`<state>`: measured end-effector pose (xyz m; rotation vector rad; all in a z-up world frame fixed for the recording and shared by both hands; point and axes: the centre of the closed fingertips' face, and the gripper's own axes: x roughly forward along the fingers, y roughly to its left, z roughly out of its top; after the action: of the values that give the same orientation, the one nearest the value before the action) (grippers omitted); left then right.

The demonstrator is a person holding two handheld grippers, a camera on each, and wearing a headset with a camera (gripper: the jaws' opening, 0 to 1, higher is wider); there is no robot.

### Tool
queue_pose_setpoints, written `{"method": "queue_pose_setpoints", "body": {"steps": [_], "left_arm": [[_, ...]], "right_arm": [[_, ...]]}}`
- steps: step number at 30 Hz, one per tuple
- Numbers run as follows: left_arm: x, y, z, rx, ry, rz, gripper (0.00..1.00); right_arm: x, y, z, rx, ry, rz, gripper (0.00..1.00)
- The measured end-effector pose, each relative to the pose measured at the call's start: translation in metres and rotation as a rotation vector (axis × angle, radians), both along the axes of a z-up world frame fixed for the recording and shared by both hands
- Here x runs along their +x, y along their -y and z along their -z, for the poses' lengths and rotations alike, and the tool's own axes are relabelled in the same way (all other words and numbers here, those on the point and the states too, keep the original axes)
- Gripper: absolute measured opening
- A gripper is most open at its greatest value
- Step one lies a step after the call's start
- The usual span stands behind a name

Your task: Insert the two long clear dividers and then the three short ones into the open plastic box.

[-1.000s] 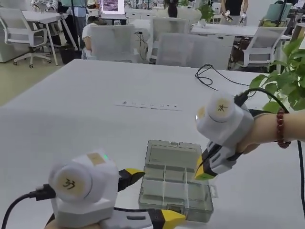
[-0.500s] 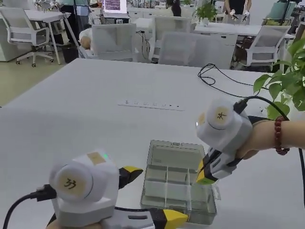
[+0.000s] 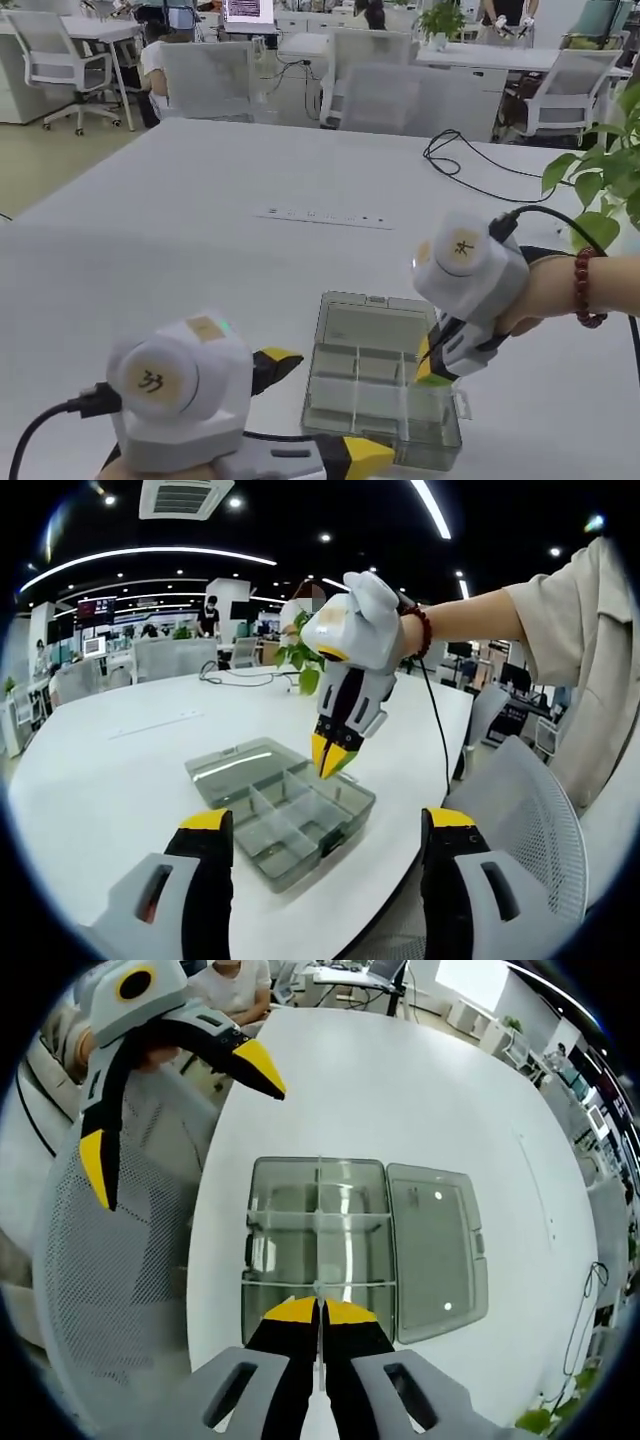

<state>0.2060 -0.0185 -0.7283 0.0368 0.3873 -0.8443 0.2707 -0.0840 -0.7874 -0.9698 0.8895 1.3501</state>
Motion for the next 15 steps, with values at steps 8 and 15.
{"method": "queue_pose_setpoints", "body": {"steps": [8, 15], "left_arm": [[0.0006, -0.0017, -0.0001, 0.001, 0.000, -0.001, 0.77], [0.0005, -0.0020, 0.0005, 0.003, -0.002, 0.002, 0.76]], "right_arm": [[0.0025, 0.0020, 0.0013, -0.003, -0.016, 0.018, 0.02], [0.0019, 0.0029, 0.0006, 0.000, -0.015, 0.022, 0.02]]}}
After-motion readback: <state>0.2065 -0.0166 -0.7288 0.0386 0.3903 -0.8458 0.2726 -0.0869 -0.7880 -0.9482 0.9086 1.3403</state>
